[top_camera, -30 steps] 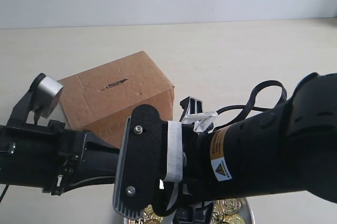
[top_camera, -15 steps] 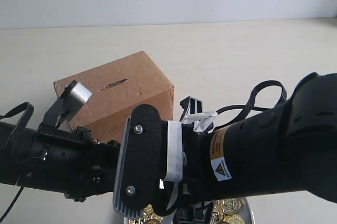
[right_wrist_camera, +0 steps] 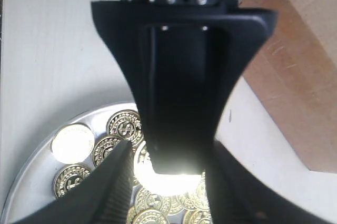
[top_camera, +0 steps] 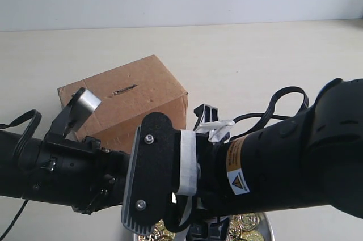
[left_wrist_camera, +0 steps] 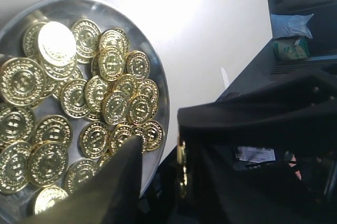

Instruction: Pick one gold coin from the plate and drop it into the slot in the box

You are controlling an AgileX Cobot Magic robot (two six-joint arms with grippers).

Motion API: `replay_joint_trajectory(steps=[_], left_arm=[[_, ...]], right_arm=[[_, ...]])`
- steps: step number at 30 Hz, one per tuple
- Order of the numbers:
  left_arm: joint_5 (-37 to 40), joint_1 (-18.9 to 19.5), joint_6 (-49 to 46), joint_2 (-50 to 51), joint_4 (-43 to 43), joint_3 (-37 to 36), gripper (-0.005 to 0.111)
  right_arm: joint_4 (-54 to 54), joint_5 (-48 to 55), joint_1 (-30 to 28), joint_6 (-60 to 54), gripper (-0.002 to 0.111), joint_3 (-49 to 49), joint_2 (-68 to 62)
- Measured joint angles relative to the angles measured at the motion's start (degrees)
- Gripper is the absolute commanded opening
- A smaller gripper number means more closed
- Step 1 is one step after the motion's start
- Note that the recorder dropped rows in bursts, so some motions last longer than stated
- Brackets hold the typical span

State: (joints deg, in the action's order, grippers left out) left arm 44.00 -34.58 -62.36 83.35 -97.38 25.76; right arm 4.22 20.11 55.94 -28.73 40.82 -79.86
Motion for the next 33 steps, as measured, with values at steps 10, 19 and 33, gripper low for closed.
replay_joint_trajectory(steps=[10,19,33], left_arm=[[0.24,0.0,-0.11,0.0,-0.48,0.34,0.03],[1.35,-0.26,-0.11,0.0,0.0,1.08,0.026],[0.99,-0.26,0.82,0.0,0.81,1.36,0.0]], right_arm=[[-0.1,-0.09,0.0,0.46,0.024,0.0,0.0],[-0.43,-0.24,0.0,0.57,0.024,0.0,0.0],[-0.76,-0.37,0.0,0.67,0.029,0.0,0.0]])
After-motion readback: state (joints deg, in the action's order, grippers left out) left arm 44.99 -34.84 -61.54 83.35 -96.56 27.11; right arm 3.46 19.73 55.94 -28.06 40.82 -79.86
